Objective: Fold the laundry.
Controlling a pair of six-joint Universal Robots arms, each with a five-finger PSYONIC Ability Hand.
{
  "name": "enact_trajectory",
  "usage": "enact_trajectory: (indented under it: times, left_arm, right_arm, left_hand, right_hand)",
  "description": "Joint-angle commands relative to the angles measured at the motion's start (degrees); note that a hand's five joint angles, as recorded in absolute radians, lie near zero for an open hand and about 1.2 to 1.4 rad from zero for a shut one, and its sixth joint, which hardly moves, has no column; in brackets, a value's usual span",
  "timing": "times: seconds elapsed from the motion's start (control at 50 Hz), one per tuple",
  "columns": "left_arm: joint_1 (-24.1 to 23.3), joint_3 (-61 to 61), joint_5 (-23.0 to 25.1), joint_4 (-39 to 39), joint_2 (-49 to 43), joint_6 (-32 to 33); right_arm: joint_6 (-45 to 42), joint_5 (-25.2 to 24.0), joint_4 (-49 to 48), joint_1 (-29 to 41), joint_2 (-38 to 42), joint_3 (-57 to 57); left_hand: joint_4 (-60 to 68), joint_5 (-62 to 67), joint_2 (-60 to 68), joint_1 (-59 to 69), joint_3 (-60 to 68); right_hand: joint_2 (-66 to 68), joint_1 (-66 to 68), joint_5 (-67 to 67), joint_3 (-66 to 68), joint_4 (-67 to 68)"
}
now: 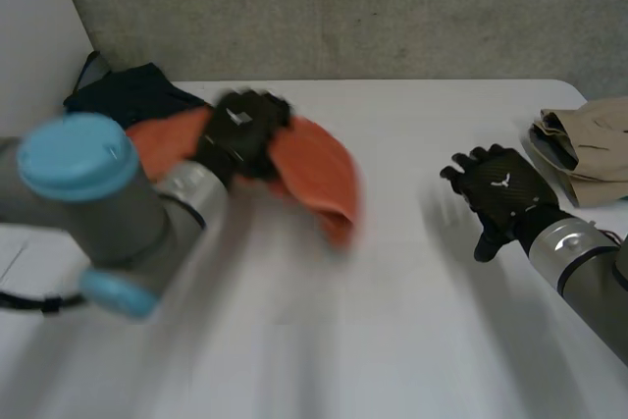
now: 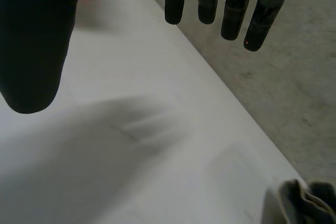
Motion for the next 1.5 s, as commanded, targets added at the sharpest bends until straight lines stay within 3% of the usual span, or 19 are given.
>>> enact_trajectory:
  times: [0.02, 0.12, 0.2, 0.32, 0.38, 0.48, 0.58, 0.68, 0.74, 0.82, 0.9, 0.94, 0.96, 1.1, 1.34, 1.5]
  left_arm:
    - [-11.2, -3.1, -0.5, -5.3, -1.9, 0.1]
    - [-10.9, -2.5, -1.3, -10.6, 0.3, 0.7]
    - [-7.5, -2.5, -2.7, -13.5, 3.4, 1.0]
    - [-1.0, -3.2, -2.8, -15.4, 6.6, 1.5]
    - [2.6, -3.0, -2.6, -15.3, 5.9, 3.6]
    - [7.6, -0.5, -2.5, -15.2, -0.4, 12.0]
    - [11.8, 3.5, -2.6, -15.2, -8.8, 24.5]
    - [13.4, 7.0, -2.7, -15.1, -14.5, 28.8]
    - [13.6, 9.1, -2.7, -14.7, -16.8, 28.8]
    - [13.5, 11.5, -2.8, -12.3, -18.9, 28.5]
    - [13.0, 13.0, -2.9, -8.5, -20.3, 28.4]
    - [12.9, 13.5, -3.1, -6.5, -20.4, 28.3]
    - [12.8, 13.6, -3.2, -4.4, -20.4, 28.3]
    - [12.5, 13.6, -3.3, 0.8, -20.3, 26.7]
    - [12.3, 21.3, -3.8, 2.4, -21.8, 26.8]
    - [9.2, 37.4, -12.5, 10.9, -19.1, 24.4]
  right_arm:
    - [0.5, 1.2, 0.2, 0.1, 0.0, -0.9]
    - [0.6, 1.3, 0.6, 0.1, -0.1, -0.9]
    - [1.0, 1.1, 3.4, 0.3, -0.7, -1.1]
    - [6.5, 0.7, 18.7, 0.0, -2.8, -5.2]
    - [6.8, 0.1, 27.3, 0.0, -2.9, -7.0]
    - [6.4, 0.2, 31.8, 0.4, -3.4, -6.2]
    - [4.4, 0.5, 29.9, 0.9, -3.1, -2.8]
    - [2.2, 1.2, 23.9, 0.9, -2.3, 0.4]
    - [1.9, 2.2, 19.0, 0.9, -1.5, 1.7]
    - [1.8, 4.6, 15.7, 0.9, 1.4, 1.7]
    - [1.4, 5.8, 14.8, 0.8, 3.0, 1.4]
    - [0.8, 5.7, 14.7, 0.8, 3.3, 1.4]
    - [0.5, 5.7, 14.7, 0.8, 3.4, 1.4]
    - [-0.4, 5.4, 14.7, 0.9, 3.0, 1.6]
    - [-3.2, 5.9, 11.7, 0.8, 2.9, -6.6]
    - [-0.7, 10.8, -5.8, 1.9, 2.8, -21.3]
  left_hand:
    - [-33.9, -33.5, -32.3, -30.1, -32.2]
    - [-33.9, -33.5, -32.3, -30.1, -32.2]
    - [-33.9, -33.5, -32.3, -30.1, -32.2]
    - [-33.7, -33.3, -32.1, -29.9, -31.9]
    - [-32.9, -32.4, -31.2, -29.1, -31.1]
    - [-32.4, -31.9, -30.7, -28.6, -30.6]
    - [-32.5, -32.1, -30.9, -28.7, -30.8]
    - [-31.2, -30.8, -29.5, -27.4, -29.4]
    - [-29.5, -29.1, -27.9, -25.7, -27.7]
    - [-20.3, -19.8, -18.6, -16.5, -18.5]
    - [-4.3, -3.9, -2.7, -0.5, -2.5]
    - [4.6, 5.0, 6.3, 8.4, 6.4]
    - [14.5, 14.9, 16.1, 18.3, 16.2]
    - [36.1, 36.5, 37.7, 39.8, 37.8]
    - [36.1, 36.5, 37.7, 39.9, 37.8]
    - [36.1, 36.5, 37.7, 39.9, 37.8]
  right_hand:
    - [-2.8, -1.8, -3.7, -2.4, -3.6]
    - [-2.8, -1.8, -3.7, -2.4, -3.6]
    - [-2.8, -1.8, -3.7, -2.4, -3.6]
    - [-2.8, -1.8, -3.7, -2.4, -3.6]
    - [-2.8, -1.8, -3.7, -2.4, -3.6]
    - [-2.8, -1.8, -3.7, -2.4, -3.6]
    - [-2.8, -1.8, -3.7, -2.4, -3.6]
    - [-2.8, -1.8, -3.7, -2.4, -3.6]
    - [4.5, 5.5, 3.6, 4.9, 3.7]
    - [21.8, 22.8, 20.9, 22.2, 21.0]
    - [47.3, 48.4, 46.5, 47.7, 46.5]
    - [67.1, 68.2, 66.3, 67.5, 66.3]
    - [67.2, 68.2, 66.3, 67.6, 66.4]
    - [67.2, 68.2, 66.3, 67.6, 66.4]
    - [67.2, 68.2, 66.3, 67.6, 66.4]
    - [67.2, 68.2, 66.3, 67.6, 66.4]
